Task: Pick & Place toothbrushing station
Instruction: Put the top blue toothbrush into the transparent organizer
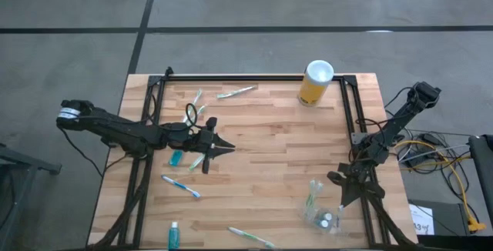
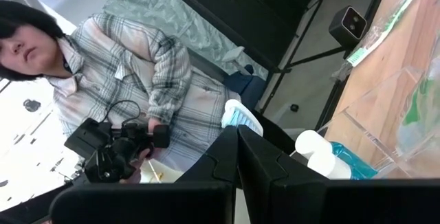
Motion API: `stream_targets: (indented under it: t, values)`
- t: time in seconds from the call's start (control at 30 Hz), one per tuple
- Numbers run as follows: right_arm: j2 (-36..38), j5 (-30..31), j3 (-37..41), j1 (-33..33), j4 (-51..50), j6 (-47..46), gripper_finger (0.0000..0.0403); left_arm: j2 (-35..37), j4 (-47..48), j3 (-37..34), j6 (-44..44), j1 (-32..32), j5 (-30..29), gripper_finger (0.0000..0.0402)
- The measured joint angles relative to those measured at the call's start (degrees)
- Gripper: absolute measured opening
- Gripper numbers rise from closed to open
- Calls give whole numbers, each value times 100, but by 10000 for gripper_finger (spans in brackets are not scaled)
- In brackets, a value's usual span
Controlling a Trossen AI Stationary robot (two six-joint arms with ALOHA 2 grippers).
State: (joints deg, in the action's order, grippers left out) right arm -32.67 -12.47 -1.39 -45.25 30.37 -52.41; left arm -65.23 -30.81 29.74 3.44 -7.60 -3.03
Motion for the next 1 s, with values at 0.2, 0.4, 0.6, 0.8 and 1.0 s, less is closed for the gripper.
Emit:
stream_targets:
  t: [0.2,0.4,0.6,0.8,1.0]
  values:
    - [0,16,0,0,2,276,8,0,2,0,0,0,0,53]
    - [0,68,0,4,3,676,8,0,2,0,0,0,0,53]
    - [132,81,0,4,33,757,8,0,2,0,0,-1,0,53]
    - [368,63,0,2,36,698,8,0,2,0,0,0,0,53]
    - [393,59,0,2,-27,698,8,0,4,0,0,-1,0,53]
